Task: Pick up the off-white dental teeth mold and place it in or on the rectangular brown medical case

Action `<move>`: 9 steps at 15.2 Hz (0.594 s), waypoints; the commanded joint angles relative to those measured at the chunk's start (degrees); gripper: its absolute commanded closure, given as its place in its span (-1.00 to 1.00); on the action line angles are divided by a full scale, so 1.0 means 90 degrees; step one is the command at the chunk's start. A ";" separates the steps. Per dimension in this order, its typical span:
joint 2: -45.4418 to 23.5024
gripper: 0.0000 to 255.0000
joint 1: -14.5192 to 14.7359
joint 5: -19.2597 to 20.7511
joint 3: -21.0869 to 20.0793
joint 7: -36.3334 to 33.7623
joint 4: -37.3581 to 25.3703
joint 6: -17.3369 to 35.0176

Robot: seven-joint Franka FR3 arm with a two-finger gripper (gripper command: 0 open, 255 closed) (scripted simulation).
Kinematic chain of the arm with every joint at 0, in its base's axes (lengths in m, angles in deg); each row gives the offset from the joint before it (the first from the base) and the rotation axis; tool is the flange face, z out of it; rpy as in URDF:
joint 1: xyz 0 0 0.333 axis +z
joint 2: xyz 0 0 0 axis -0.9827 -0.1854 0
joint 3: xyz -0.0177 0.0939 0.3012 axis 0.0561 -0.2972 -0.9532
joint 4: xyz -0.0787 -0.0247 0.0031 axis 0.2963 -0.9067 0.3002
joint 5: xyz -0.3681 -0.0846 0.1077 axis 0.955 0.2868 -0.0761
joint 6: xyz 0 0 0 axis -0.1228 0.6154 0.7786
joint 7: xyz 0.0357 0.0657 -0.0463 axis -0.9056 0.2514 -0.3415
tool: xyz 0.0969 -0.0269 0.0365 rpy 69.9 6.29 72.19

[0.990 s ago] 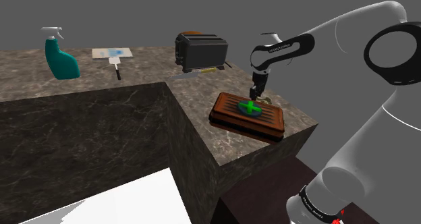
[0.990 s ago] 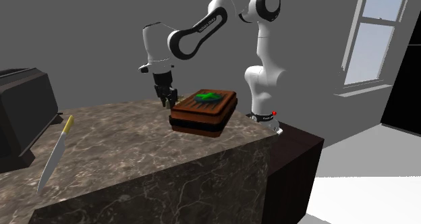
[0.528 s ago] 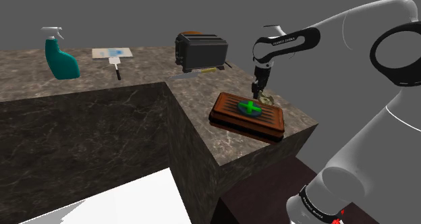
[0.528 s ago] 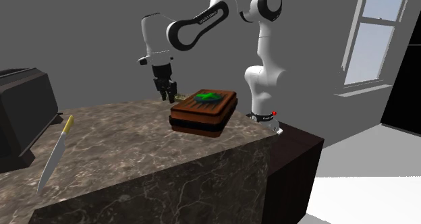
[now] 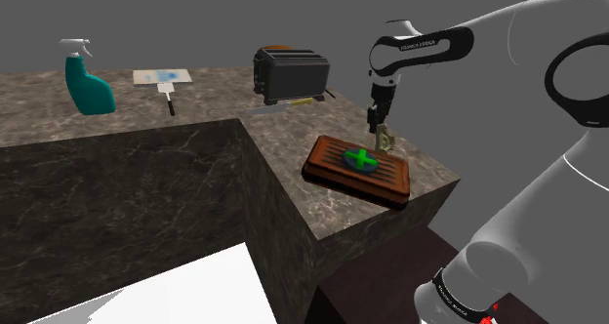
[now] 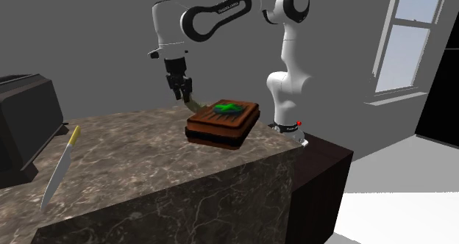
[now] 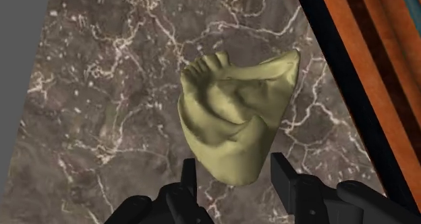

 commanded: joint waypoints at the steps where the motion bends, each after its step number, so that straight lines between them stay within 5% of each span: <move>1: 0.0055 1.00 -0.0002 0.0006 0.0000 0.0014 -0.0111 -0.0166; 8: 0.0109 1.00 0.0010 0.0001 -0.0016 0.0032 -0.0476 -0.0581; 9: 0.0109 -1.00 0.0010 0.0001 -0.0016 0.0032 -0.0476 -0.0581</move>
